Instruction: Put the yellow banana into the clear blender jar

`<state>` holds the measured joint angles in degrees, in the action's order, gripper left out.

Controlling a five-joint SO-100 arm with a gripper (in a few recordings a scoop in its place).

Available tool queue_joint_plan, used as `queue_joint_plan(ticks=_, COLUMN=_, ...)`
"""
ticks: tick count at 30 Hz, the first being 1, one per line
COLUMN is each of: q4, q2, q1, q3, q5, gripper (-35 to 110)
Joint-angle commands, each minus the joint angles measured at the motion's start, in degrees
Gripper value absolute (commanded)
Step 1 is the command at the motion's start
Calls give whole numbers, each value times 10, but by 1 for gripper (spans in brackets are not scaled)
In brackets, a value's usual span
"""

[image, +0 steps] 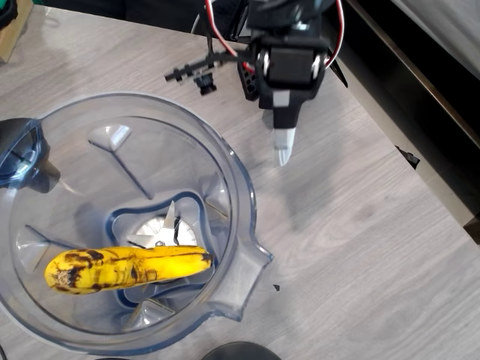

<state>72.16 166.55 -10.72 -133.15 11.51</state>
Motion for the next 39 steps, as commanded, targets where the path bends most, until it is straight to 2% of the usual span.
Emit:
queue_joint_plan(ticks=1, q4=-27, q2=20, q1=2, q3=-47, q5=-5, gripper=0)
queue_joint_plan(ticks=13, q4=-82, q2=129, q1=-18, q3=-249, q5=-4, gripper=0)
queue_joint_plan(ticks=20, q4=-74, q2=247, q1=-19, q3=-360, q5=-4, gripper=0)
queue_joint_plan(ticks=30, q4=-70, q2=247, q1=-13, q3=-439, q5=-4, gripper=0)
queue_joint_plan(ticks=39, q4=-9, q2=247, q1=-1, q3=-440, q5=-6, gripper=0)
